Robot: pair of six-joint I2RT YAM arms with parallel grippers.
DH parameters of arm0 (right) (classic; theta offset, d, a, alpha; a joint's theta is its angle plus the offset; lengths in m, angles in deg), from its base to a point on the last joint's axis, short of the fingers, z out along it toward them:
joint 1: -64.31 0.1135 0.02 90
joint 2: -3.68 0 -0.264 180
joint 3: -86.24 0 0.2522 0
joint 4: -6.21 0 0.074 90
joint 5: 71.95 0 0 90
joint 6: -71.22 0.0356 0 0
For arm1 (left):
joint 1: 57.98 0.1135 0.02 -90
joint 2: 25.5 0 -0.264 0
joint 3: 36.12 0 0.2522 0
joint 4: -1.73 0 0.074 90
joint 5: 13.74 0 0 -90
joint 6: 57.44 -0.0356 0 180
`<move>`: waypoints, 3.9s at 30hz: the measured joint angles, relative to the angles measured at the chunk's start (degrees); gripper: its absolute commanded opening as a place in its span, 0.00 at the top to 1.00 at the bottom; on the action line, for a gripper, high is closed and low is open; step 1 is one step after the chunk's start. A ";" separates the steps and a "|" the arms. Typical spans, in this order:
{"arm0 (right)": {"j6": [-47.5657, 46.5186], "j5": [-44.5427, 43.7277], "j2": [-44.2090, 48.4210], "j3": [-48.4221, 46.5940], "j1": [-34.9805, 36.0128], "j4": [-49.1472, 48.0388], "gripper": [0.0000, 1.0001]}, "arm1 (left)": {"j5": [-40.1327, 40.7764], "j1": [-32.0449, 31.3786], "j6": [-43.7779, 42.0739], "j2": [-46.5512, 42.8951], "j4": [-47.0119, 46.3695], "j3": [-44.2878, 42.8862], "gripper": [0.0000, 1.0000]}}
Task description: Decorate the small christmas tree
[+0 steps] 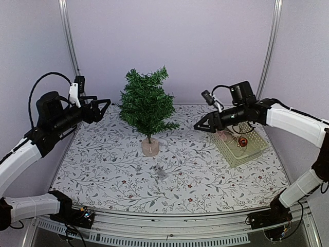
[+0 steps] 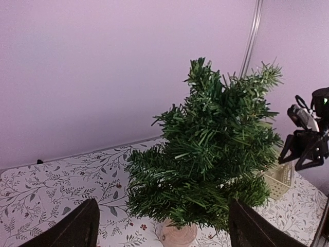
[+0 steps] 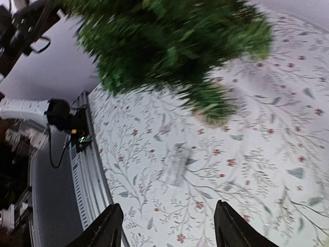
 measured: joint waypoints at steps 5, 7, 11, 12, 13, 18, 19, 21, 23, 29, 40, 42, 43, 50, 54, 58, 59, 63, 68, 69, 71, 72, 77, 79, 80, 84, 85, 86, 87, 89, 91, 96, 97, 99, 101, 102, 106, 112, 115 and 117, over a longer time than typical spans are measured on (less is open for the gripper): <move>6.23 -8.68 7.87 1.14 -14.49 0.76 0.37 | 0.02 0.00 0.00 1.49 -0.90 0.00 0.12; 9.11 -13.94 8.79 1.16 -17.05 1.60 0.39 | 0.09 -0.02 0.00 2.03 -1.27 0.00 0.12; 15.41 -25.44 7.41 1.55 -20.17 4.26 0.45 | 0.31 -0.02 0.02 2.82 -1.68 -0.02 0.11; 16.87 -28.24 6.62 1.86 -20.83 4.70 0.45 | 0.37 -0.02 0.02 2.97 -1.84 -0.02 0.11; 18.05 -30.49 5.92 2.19 -21.38 4.94 0.46 | 0.44 -0.04 0.02 3.06 -1.92 -0.02 0.11; 23.63 -41.75 0.72 4.07 -23.65 6.21 0.48 | 0.92 -0.17 0.00 3.10 -2.16 -0.02 0.11; 24.46 -43.15 0.00 4.48 -23.85 6.21 0.48 | 1.07 -0.24 0.00 3.13 -2.29 -0.04 0.11; 25.92 -45.75 -1.40 5.75 -24.35 6.10 0.48 | 1.29 -0.28 0.00 3.13 -2.38 -0.04 0.11; 27.02 -46.71 -2.45 6.95 -24.98 5.60 0.48 | 1.49 -0.33 0.00 3.15 -2.40 -0.04 0.11; 29.24 -46.51 -6.08 8.00 -28.92 1.68 0.46 | 1.79 -0.48 0.02 3.43 -2.73 -0.09 0.11; 29.44 -39.93 -12.50 7.87 -30.80 -6.36 0.46 | 2.73 -0.66 0.00 3.69 -2.71 -0.31 0.11; 29.44 -39.12 -13.42 7.67 -30.82 -7.10 0.51 | 2.80 -0.66 0.00 3.69 -2.69 -0.48 0.11; 29.40 -38.99 -13.79 7.50 -30.84 -7.32 0.55 | 2.84 -0.66 0.00 3.69 -2.71 -0.57 0.11; 28.98 -37.83 -16.17 5.29 -31.47 -8.72 1.00 | 3.23 -0.76 -0.28 3.69 -2.49 -1.07 0.11; 28.26 -37.70 -15.41 4.92 -31.54 -8.79 1.00 | 3.74 -0.79 -0.44 3.69 -2.38 -1.46 0.11; 27.19 -37.53 -10.58 4.92 -31.54 -8.46 1.00 | 4.00 -0.85 -0.61 3.69 -2.36 -1.86 0.11; 26.86 -37.35 -8.59 4.90 -31.54 -8.52 1.00 | 3.98 -0.85 -0.72 3.69 -2.32 -1.99 0.11; 25.53 -35.95 -0.13 4.52 -31.54 -8.87 1.00 | 3.96 -0.87 -1.55 3.69 -2.25 -2.86 0.11; 22.95 -32.30 6.95 2.21 -31.54 -9.73 1.00 | 3.52 -0.87 -2.99 3.91 -1.95 -5.53 0.11; 22.45 -31.26 8.02 1.46 -31.54 -9.88 1.00 | 3.28 -0.90 -3.21 4.02 -1.88 -6.12 0.11; 21.46 -28.96 9.73 -0.48 -31.54 -9.97 1.00 | 2.71 -0.92 -3.72 4.42 -1.84 -7.56 0.11; 21.09 -27.80 10.34 -1.60 -31.54 -10.01 1.00 | 2.40 -0.92 -3.91 4.57 -1.81 -8.22 0.11; 19.50 -21.79 12.24 -8.79 -31.19 -10.36 1.00 | 0.70 -1.14 -4.96 5.29 -1.77 -10.58 0.11; 18.84 -19.91 12.90 -12.07 -30.60 -10.54 1.00 | 0.09 -1.51 -5.57 5.62 -1.55 -11.39 0.11; 18.56 -19.15 13.14 -13.73 -30.21 -10.62 1.00 | -0.31 -1.77 -5.99 5.77 -1.31 -11.80 0.11; 17.44 -16.37 13.46 -20.39 -28.50 -10.75 1.00 | -1.31 -3.17 -7.96 6.47 0.07 -13.73 0.12; 17.29 -15.63 13.46 -21.99 -28.00 -10.73 1.00 | -1.46 -3.61 -8.39 6.62 0.48 -14.25 0.12; 17.14 -15.15 13.46 -23.63 -27.54 -10.71 1.00 | -1.62 -4.07 -9.03 6.73 0.74 -14.78 0.12; 16.96 -14.58 13.44 -24.92 -27.17 -10.73 1.00 | -1.77 -4.46 -9.46 6.82 0.87 -15.17 0.12; 16.85 -13.53 13.20 -28.35 -26.36 -10.62 1.00 | -1.95 -5.51 -10.67 7.02 1.25 -16.17 0.12; 16.87 -12.50 12.72 -32.04 -25.62 -10.86 1.00 | -2.05 -6.75 -11.93 7.41 1.38 -17.38 0.12; 17.86 -9.62 10.95 -40.41 -23.98 -12.52 1.00 | -1.64 -10.45 -15.02 8.61 1.57 -19.76 0.12; 18.25 -9.20 10.54 -41.51 -23.71 -12.94 1.00 | -1.53 -11.13 -15.50 8.81 1.57 -19.96 0.12; 19.30 -8.20 9.35 -44.22 -22.93 -14.27 1.00 | -1.01 -13.07 -16.70 9.60 1.73 -20.52 0.12; 20.52 -7.54 7.87 -46.82 -22.01 -15.63 1.00 | -0.20 -15.82 -18.21 10.93 2.36 -21.35 0.12; 21.07 -7.28 7.21 -47.89 -21.59 -16.17 1.00 | 0.26 -17.20 -18.93 11.67 2.73 -21.81 0.13; 23.34 -6.29 4.15 -52.48 -19.37 -18.56 1.00 | 2.14 -24.52 -22.62 16.37 3.93 -24.26 0.14; 26.45 -5.44 1.77 -55.60 -17.07 -22.84 1.00 | 5.14 -35.82 -25.92 25.05 2.01 -27.06 0.18; 27.56 -5.07 1.66 -55.67 -16.61 -23.85 1.00 | 6.67 -40.72 -26.56 30.86 -1.31 -28.52 0.20; 28.09 -4.81 1.66 -55.67 -16.20 -24.13 1.00 | 7.37 -42.84 -26.40 35.01 -3.78 -29.68 0.20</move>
